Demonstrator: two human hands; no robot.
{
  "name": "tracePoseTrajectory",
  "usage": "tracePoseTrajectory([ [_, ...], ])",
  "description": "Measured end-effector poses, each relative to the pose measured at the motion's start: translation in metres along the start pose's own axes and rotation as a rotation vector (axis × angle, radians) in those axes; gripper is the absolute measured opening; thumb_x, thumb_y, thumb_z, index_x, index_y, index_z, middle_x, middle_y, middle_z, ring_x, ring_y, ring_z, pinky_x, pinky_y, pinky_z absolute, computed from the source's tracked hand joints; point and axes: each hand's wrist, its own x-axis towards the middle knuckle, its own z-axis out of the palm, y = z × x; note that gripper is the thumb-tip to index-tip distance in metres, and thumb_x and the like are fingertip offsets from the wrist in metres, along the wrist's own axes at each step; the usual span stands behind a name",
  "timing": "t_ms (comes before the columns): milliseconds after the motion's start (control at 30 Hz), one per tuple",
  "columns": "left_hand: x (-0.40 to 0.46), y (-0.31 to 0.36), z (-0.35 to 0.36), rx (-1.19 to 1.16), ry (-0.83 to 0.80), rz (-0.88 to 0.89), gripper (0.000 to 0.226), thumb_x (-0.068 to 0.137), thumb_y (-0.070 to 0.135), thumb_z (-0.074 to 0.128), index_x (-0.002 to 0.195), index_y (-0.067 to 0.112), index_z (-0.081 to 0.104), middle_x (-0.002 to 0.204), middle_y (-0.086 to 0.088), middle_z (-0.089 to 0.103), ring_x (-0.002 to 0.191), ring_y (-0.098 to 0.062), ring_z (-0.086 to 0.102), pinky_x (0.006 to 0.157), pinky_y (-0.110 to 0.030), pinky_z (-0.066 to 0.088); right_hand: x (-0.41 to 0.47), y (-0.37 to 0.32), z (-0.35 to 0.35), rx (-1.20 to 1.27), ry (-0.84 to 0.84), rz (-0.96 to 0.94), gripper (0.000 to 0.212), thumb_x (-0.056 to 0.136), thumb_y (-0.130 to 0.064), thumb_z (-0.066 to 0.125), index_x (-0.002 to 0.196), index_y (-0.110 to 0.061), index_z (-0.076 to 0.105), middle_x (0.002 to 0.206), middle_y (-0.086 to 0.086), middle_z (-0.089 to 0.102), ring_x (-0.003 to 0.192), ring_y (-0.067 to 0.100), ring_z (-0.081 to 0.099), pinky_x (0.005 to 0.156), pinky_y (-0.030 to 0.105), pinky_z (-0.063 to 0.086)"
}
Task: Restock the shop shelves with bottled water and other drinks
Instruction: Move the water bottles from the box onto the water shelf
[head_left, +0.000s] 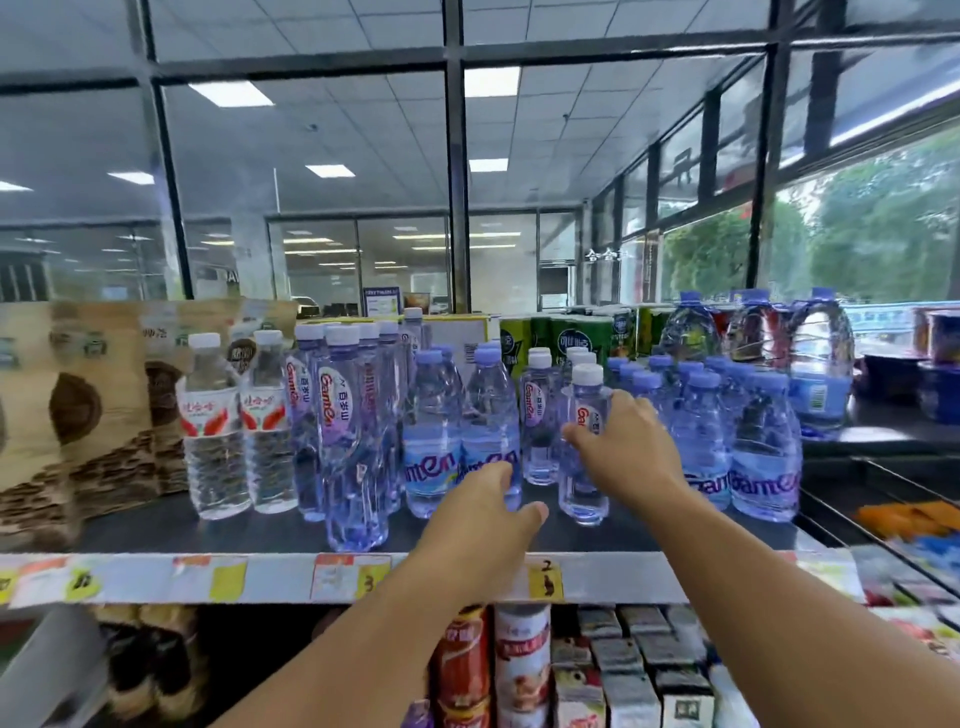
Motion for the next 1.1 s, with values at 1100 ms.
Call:
tracePoseTrajectory([
  [1100,-0.064,-0.056,-0.072,-0.023,0.117,0.112,0.02,0.092,0.026,0.056,0.105,0.024,0.071,0.102,0.007,0.075,0.098,-0.011,0.068,0.092,-0.039,0.053,-0.088,-0.092,0.065,0.214,0.14,-0.73,0.011,0.092,-0.022,0.061,0.097,-0.013,0.064,0.093,0.004,0.064,0.071,0.032,0.063,0.059,0.042,0.053],
])
